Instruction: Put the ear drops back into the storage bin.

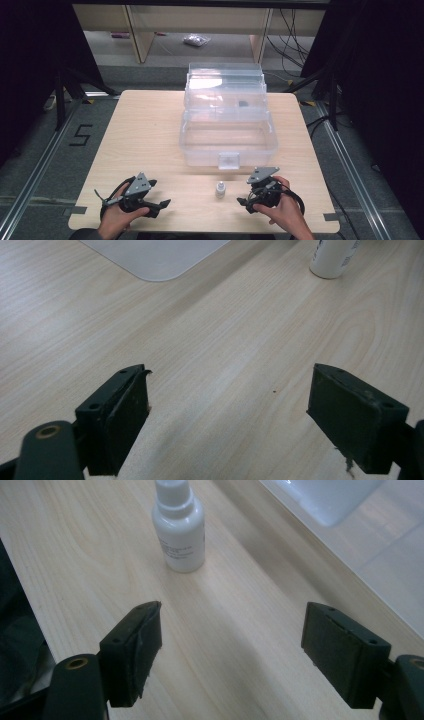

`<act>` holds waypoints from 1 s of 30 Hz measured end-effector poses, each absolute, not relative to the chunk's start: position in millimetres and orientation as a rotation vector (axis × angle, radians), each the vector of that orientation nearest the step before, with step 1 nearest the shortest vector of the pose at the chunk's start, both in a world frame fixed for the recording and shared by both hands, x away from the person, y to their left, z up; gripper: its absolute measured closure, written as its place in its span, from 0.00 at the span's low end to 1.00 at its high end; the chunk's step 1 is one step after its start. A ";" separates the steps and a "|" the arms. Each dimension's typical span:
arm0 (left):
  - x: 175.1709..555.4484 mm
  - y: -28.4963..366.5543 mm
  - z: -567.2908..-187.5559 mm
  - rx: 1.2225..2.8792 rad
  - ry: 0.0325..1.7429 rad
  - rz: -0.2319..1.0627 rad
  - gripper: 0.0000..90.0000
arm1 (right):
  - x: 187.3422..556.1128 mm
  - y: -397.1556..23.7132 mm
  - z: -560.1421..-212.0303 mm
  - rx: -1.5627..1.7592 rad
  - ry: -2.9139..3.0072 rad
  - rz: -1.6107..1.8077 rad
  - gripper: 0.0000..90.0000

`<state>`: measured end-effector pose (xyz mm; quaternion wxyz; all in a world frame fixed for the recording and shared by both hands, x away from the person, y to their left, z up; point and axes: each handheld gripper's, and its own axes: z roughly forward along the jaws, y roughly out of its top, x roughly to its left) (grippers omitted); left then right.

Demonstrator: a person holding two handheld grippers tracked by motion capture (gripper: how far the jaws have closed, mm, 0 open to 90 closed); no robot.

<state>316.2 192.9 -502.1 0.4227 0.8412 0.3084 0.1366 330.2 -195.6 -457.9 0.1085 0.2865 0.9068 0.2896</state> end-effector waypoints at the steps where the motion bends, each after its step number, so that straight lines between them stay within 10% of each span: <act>1: 316.1 193.0 -501.9 2.108 0.775 0.344 0.18 | 331.2 -193.4 -456.3 0.830 2.679 0.833 0.29; 30: 317.3 194.9 -500.2 2.140 0.753 0.355 0.18 | 355.2 -134.1 -454.0 0.575 2.862 0.590 0.39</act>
